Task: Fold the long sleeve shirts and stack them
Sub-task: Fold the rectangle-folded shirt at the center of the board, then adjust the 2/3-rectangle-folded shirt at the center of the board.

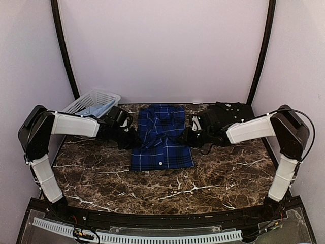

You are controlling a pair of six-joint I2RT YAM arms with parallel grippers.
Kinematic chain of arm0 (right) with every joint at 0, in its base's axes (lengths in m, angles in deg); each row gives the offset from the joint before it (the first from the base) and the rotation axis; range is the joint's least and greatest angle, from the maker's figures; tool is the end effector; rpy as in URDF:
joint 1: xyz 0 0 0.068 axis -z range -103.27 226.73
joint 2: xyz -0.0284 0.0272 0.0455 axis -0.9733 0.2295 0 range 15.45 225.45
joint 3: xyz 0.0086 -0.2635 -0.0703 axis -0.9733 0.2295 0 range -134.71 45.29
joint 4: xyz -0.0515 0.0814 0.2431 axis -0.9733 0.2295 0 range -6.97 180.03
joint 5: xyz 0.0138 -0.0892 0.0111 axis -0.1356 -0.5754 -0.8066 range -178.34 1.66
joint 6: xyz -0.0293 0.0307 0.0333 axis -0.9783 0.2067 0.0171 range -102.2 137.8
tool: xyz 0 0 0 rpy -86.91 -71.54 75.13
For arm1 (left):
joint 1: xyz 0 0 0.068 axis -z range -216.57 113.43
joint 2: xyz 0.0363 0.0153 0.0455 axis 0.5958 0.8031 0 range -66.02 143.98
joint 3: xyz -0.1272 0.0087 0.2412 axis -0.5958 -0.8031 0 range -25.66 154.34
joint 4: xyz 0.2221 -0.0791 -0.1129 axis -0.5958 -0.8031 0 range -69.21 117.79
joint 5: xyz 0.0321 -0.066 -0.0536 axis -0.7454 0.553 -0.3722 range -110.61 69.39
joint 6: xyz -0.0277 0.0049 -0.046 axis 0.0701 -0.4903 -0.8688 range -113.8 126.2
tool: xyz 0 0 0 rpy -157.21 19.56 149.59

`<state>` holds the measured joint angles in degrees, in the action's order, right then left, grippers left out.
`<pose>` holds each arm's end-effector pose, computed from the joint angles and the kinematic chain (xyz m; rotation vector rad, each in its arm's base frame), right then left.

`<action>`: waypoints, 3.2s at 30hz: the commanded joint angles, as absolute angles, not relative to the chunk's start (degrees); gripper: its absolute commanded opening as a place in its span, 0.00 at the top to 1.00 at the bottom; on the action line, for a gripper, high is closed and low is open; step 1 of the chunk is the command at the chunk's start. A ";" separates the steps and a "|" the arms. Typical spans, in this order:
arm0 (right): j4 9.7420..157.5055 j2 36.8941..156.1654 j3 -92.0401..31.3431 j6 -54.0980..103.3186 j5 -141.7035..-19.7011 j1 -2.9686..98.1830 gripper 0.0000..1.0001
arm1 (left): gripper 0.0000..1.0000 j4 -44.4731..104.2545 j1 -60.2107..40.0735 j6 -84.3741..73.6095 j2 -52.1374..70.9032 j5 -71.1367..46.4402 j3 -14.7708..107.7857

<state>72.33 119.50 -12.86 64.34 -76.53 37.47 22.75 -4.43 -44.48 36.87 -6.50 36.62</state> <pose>0.2947 0.2503 0.1726 0.0239 2.3796 1.0186 0.3169 -0.2094 0.1794 -0.2851 2.5484 -0.9282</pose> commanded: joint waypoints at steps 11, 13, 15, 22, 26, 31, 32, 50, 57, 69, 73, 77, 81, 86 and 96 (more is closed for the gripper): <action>79.97 110.81 -8.50 54.51 -79.02 38.14 0.27 | 0.21 18.23 -6.41 -36.50 28.86 -7.35 33.80; 79.80 111.82 -8.20 54.27 -79.05 38.24 0.26 | 0.20 17.39 -6.62 -35.77 29.47 -7.26 33.69; 79.84 113.08 -8.99 53.81 -79.35 38.32 0.28 | 0.20 17.46 -6.79 -35.28 30.36 -6.88 33.93; 81.54 118.97 -14.49 50.96 -80.30 40.70 0.30 | 0.30 13.60 -6.88 -31.63 38.79 -6.72 41.19; 81.62 122.45 -17.08 49.44 -78.74 41.58 0.31 | 0.35 13.38 -6.95 -30.87 42.34 -7.38 44.14; 81.34 125.24 -19.76 48.73 -75.94 41.58 0.41 | 0.52 12.65 -6.95 -30.50 43.84 -6.83 47.27; 80.88 125.37 -19.83 48.73 -75.52 41.58 0.43 | 0.55 12.62 -6.95 -30.47 43.86 -6.62 47.45; 81.21 117.82 -18.23 47.93 -74.03 39.97 1.00 | 0.66 11.82 -6.78 -29.69 35.14 -3.68 44.63; 81.34 117.90 -17.62 48.68 -73.90 38.88 1.00 | 0.55 9.65 -6.77 -28.35 36.72 -7.96 44.40; 81.90 118.39 -18.26 48.90 -74.09 38.22 1.00 | 0.59 6.73 -6.86 -26.85 44.30 -10.58 49.42; 81.80 118.65 -18.28 49.05 -74.23 37.82 1.00 | 0.66 6.64 -6.86 -26.93 44.63 -10.38 50.03; 81.71 118.97 -18.30 49.09 -74.41 37.60 1.00 | 0.67 5.73 -6.81 -26.81 44.36 -10.75 51.12; 81.62 119.15 -18.19 49.11 -74.54 37.56 1.00 | 0.69 4.57 -6.78 -26.33 44.20 -12.16 52.53; 81.46 119.34 -18.41 49.09 -74.55 37.54 1.00 | 0.74 2.51 -6.78 -25.86 45.12 -12.74 53.79; 81.45 119.23 -18.19 49.03 -74.50 37.59 1.00 | 0.74 1.72 -5.90 -26.25 46.59 -12.76 54.27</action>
<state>82.84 118.82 -18.39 48.58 -74.26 38.04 3.65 -6.46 -26.93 46.00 -12.51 52.73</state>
